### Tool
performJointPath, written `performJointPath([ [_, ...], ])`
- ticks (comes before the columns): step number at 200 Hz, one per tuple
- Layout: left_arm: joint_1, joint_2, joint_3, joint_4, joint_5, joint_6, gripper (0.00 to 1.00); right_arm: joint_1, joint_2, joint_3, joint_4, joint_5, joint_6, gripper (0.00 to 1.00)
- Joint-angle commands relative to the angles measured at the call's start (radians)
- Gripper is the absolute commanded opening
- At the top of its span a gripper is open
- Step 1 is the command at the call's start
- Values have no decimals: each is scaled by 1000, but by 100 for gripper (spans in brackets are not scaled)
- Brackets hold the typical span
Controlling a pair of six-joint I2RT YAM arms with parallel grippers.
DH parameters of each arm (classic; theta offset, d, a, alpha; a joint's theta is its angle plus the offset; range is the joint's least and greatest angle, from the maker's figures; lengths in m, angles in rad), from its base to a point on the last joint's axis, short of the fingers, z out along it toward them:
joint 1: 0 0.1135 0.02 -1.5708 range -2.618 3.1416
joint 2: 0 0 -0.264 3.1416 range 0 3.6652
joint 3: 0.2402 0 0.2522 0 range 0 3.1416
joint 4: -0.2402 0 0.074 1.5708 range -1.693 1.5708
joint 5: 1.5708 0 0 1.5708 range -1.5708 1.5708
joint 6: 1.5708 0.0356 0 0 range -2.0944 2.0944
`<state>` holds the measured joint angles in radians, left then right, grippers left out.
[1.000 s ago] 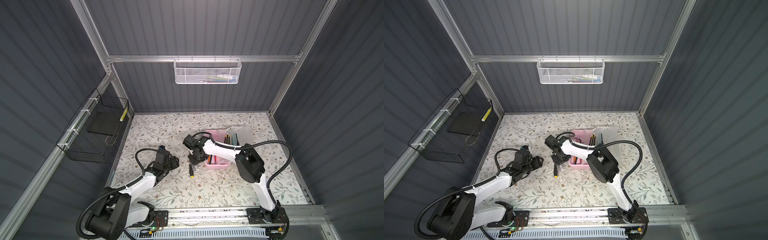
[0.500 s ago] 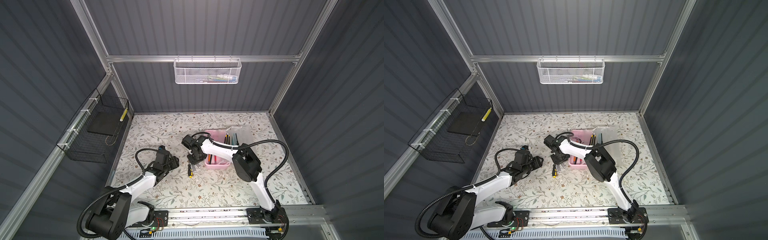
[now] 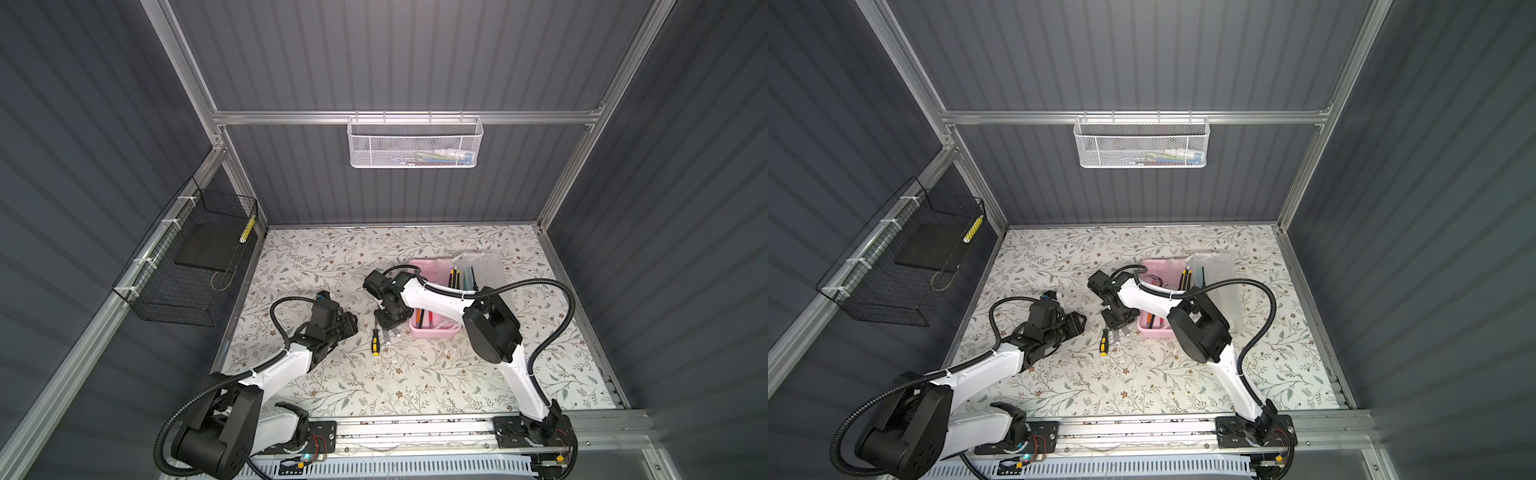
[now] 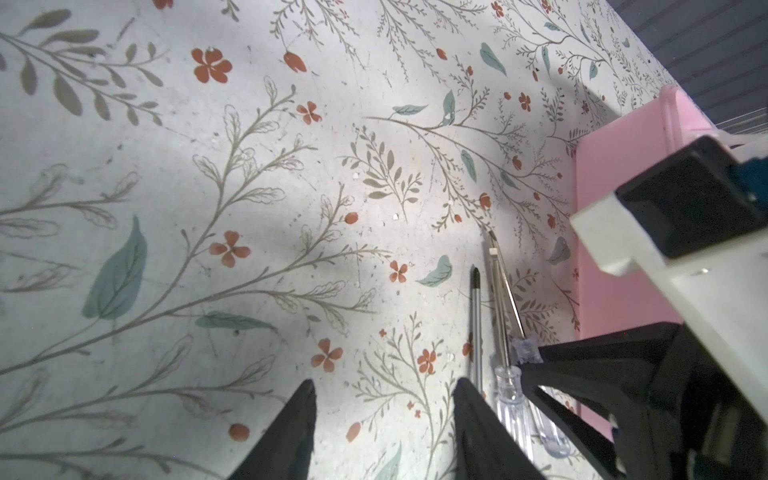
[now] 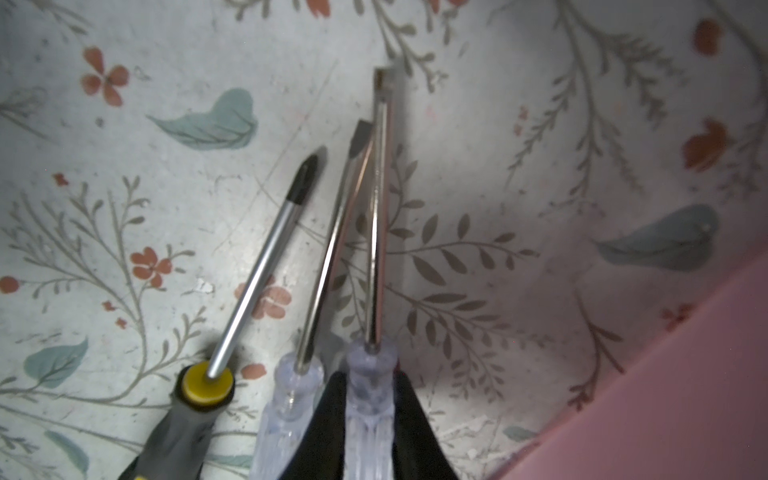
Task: Pack the tool kit
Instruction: 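Lower the right gripper onto a clear-handled screwdriver and close, then lift the clear-handled screwdriver and carry it over the clear lid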
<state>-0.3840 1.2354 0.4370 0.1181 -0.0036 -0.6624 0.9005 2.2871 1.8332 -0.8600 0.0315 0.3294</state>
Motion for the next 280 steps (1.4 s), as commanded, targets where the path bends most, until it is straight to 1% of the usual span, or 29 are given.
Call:
performJointPath([
  [1,10,2,11,1,-12,10,54,0,30,-9,-2,-5,-3,17],
  [16,10,7,16,-3,-9,10,54,1,21,-16,1,-5,0,17],
  [27,10,7,19,-4,-9,11,54,1,6,-21,1,-5,2,15],
  [41,10,7,22,-3,-11,12,54,1,-18,-30,5,1,0,14],
  [62,10,12,26,0,-12,13,54,1,-55,-41,6,1,0,10],
  [72,10,13,28,0,-10,13,54,3,-72,-46,5,-2,0,7],
  [107,10,12,29,1,-12,8,54,3,-141,-70,7,-8,8,2],
  [128,10,13,35,0,-13,10,54,3,-208,-93,14,-22,16,0],
  [151,10,19,43,-1,-13,12,54,0,-310,-136,27,6,22,0],
  [170,10,22,48,-4,-15,15,54,-22,-385,-163,9,31,22,0],
  [198,10,19,54,-8,-19,19,54,-103,-511,-230,-25,77,14,0],
  [225,10,29,58,-2,-20,23,54,-229,-639,-327,-45,148,1,0],
  [248,10,49,64,9,-11,23,54,-339,-719,-412,-62,189,-10,0],
  [267,10,66,71,14,-7,23,54,-418,-768,-481,-46,189,-11,0],
  [280,10,79,76,20,-2,26,54,-451,-785,-522,-27,177,-8,0],
])
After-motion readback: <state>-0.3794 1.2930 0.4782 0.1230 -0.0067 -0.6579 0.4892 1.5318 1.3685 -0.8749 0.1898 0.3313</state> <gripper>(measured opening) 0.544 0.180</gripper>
